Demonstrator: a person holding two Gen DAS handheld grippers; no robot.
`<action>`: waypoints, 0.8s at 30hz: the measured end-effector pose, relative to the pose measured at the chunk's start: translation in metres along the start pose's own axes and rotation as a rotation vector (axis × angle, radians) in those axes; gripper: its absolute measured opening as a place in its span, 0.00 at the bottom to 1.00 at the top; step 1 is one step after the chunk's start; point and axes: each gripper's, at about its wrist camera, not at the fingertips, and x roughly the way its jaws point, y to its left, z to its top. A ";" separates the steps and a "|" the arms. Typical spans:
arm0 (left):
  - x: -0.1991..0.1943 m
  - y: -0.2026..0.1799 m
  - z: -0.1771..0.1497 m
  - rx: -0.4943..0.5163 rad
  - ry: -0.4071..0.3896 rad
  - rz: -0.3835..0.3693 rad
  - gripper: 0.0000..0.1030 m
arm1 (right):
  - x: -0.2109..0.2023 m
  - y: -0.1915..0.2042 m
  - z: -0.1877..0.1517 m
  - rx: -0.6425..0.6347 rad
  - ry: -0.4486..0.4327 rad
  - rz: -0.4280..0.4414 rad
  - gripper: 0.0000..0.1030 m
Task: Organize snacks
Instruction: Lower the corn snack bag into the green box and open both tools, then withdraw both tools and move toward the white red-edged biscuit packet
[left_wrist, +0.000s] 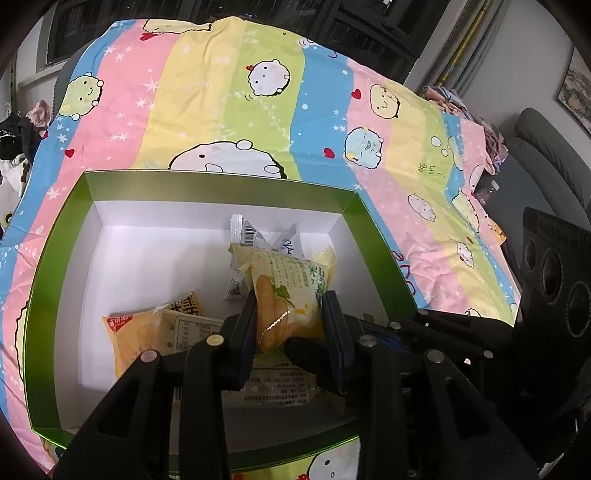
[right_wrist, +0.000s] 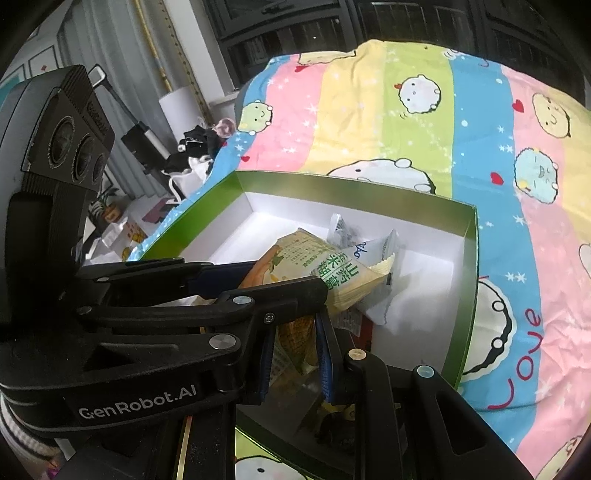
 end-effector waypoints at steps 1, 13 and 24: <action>0.000 0.000 0.000 0.000 0.001 0.007 0.33 | 0.000 0.000 0.000 0.007 0.002 0.000 0.23; -0.004 -0.001 0.001 -0.034 0.010 0.073 0.69 | -0.007 -0.001 -0.001 0.025 -0.002 -0.026 0.34; -0.047 -0.016 0.001 -0.008 -0.103 0.093 0.97 | -0.049 0.001 -0.008 0.030 -0.108 -0.133 0.67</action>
